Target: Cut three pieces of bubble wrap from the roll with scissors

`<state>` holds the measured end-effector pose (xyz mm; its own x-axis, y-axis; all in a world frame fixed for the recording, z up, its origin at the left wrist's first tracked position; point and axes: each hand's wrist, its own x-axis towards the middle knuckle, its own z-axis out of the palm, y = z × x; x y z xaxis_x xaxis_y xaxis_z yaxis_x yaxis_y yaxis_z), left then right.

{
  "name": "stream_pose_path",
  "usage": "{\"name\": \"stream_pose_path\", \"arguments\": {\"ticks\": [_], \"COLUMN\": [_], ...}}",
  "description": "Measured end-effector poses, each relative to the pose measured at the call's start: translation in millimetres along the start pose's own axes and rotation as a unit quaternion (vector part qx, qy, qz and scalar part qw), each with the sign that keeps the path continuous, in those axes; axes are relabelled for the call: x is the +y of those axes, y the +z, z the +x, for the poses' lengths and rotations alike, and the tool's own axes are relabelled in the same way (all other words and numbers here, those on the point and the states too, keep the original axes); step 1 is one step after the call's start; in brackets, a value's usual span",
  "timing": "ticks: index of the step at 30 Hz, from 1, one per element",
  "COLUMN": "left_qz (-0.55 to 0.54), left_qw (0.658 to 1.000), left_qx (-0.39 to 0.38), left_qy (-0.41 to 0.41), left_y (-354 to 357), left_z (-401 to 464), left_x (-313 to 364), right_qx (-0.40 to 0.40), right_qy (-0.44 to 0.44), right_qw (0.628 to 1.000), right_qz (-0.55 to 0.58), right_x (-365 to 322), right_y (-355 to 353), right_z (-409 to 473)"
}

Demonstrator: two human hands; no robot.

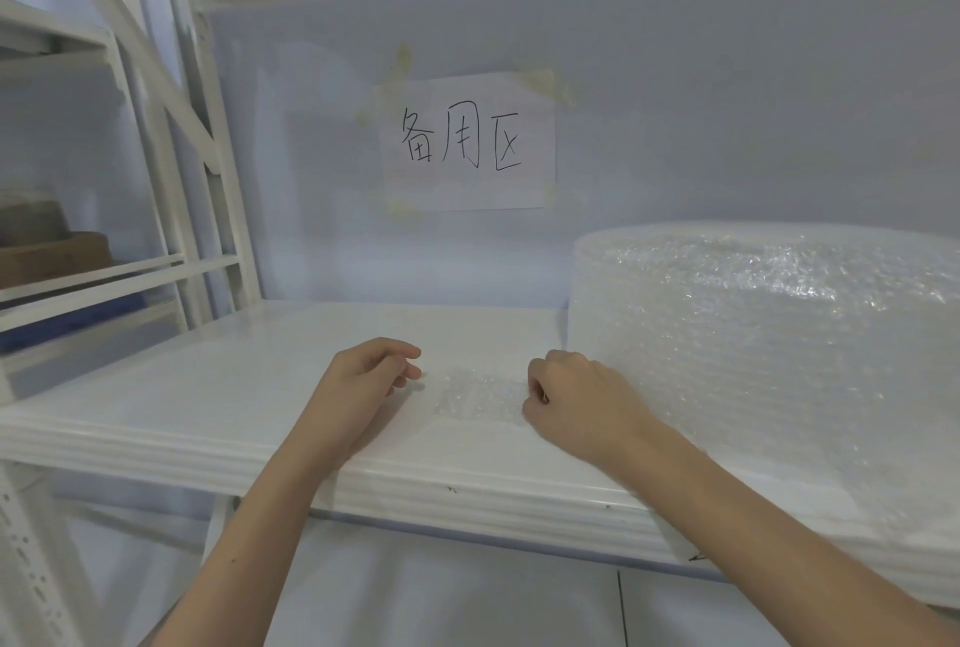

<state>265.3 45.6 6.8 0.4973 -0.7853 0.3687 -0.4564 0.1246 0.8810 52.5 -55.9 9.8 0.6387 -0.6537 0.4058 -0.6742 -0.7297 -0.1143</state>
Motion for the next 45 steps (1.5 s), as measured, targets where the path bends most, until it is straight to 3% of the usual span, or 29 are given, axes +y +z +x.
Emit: {"name": "stream_pose_path", "arguments": {"ticks": [37, 45], "left_qz": [-0.026, -0.063], "left_qw": [0.999, 0.995], "left_qx": [0.045, 0.042], "left_qy": [-0.018, -0.065], "left_y": [-1.1, -3.5], "left_z": [1.7, 9.3], "left_x": [-3.7, -0.5], "right_qx": [-0.002, 0.005], "right_qy": [-0.023, -0.016], "right_qw": [0.999, 0.994], "right_qz": [0.045, 0.111], "right_x": [-4.8, -2.4], "right_y": [7.7, -8.7], "right_z": [7.6, -8.7]}}
